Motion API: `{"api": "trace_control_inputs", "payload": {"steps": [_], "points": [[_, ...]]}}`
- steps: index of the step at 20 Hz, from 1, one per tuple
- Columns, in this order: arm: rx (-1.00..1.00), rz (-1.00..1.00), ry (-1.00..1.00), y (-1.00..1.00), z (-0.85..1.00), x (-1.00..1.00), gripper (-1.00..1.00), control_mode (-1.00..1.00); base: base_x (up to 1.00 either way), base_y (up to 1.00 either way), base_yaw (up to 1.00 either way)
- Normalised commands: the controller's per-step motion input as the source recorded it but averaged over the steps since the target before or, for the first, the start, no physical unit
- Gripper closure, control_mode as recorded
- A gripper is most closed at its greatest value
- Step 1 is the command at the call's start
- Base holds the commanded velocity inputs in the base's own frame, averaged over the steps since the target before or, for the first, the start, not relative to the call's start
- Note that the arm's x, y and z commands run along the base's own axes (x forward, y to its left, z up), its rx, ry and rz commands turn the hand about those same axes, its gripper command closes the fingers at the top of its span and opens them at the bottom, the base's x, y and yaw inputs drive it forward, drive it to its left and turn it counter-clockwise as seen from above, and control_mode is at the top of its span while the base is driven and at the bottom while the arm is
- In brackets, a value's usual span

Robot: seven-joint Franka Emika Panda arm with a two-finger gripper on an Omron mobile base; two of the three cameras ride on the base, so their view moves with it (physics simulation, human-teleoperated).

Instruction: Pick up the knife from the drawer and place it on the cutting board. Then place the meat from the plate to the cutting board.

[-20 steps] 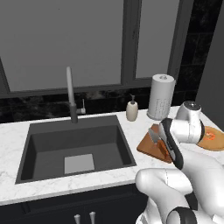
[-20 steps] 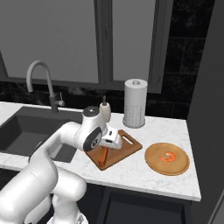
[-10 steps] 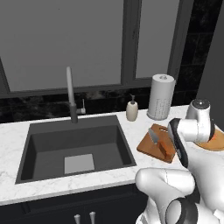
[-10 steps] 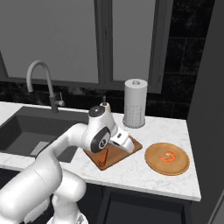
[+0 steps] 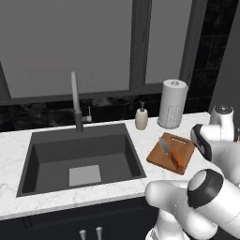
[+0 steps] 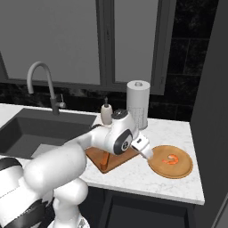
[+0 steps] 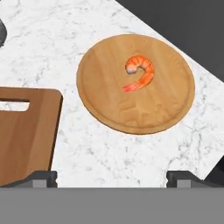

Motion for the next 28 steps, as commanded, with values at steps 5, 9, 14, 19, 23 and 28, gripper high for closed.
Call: {"api": "trace_control_inputs", "payload": {"steps": [5, 9, 14, 19, 23, 28], "points": [[0.03, -0.15, -0.03, -0.58, 0.0, 0.16, -1.0, -1.0, 0.0, 0.0, 0.0], [0.01, -0.23, 0.0, -0.27, -0.07, 0.31, -1.0, -1.0, 0.0, 0.0, 0.0], [0.01, -0.23, 0.0, -0.24, -0.44, 0.24, -1.0, -1.0, 0.0, 0.0, 0.0], [0.04, -0.17, -0.06, -0.3, -0.54, 0.08, -1.0, -1.0, 0.0, 0.0, 0.0], [0.06, -0.1, 0.0, -0.43, -0.15, 0.41, -1.0, -1.0, 0.0, 0.0, 0.0], [0.05, -0.09, 0.0, -0.32, -0.16, 0.29, -1.0, -1.0, 0.0, 0.0, 0.0]]}}
